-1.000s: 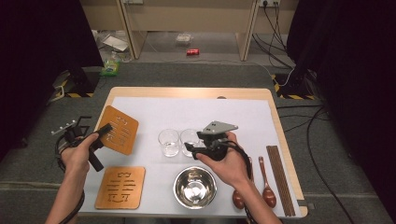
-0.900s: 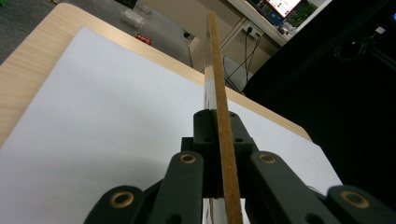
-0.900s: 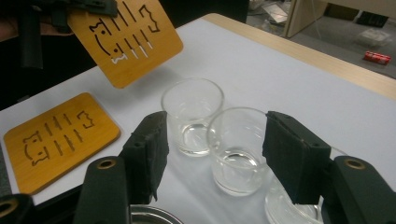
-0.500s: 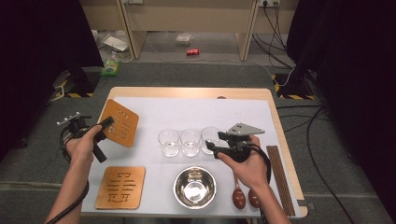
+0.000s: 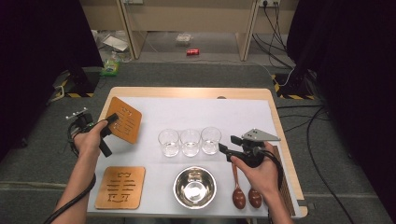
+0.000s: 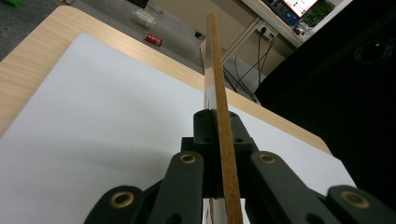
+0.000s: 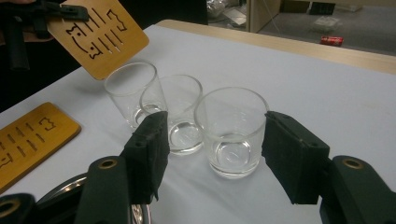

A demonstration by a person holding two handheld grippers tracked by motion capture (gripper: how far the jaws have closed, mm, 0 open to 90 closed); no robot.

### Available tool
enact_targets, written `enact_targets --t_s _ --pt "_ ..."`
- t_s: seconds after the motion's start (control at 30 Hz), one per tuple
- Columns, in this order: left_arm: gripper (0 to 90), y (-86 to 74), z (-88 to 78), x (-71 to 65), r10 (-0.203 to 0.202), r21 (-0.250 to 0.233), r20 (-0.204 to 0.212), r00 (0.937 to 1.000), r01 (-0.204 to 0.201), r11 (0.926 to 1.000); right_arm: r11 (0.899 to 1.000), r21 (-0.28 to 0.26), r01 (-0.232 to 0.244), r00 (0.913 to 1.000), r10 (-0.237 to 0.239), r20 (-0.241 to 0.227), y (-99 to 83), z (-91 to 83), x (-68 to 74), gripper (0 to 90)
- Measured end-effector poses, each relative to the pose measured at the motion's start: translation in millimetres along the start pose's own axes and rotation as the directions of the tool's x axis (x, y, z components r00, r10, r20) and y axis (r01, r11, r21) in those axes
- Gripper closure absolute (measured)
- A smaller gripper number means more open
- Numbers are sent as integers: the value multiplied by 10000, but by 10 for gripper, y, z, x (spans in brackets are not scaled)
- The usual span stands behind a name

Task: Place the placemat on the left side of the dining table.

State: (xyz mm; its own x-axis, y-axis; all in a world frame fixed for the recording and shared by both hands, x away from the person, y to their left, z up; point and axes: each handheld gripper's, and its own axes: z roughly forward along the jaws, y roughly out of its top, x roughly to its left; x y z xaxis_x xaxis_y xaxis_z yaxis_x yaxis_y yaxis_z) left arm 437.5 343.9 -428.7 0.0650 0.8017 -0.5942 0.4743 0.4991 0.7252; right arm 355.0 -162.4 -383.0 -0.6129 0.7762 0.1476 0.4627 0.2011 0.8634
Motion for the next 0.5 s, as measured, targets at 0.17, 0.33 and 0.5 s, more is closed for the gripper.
enact_targets --t_s 0.17,0.33,0.5 --pt "858 -21 71 -2 -37 49 -46 10000 37 10000 9997 -101 -215 9998 215 39 -66 -39 -24 417" --pt "859 -38 137 9 -119 126 -159 9998 121 9998 9994 -125 -327 9995 327 21 -124 -43 -25 417" --pt "859 -71 187 45 -221 182 -269 9994 226 9996 9987 -68 -509 9987 509 -54 -202 -32 -16 417"
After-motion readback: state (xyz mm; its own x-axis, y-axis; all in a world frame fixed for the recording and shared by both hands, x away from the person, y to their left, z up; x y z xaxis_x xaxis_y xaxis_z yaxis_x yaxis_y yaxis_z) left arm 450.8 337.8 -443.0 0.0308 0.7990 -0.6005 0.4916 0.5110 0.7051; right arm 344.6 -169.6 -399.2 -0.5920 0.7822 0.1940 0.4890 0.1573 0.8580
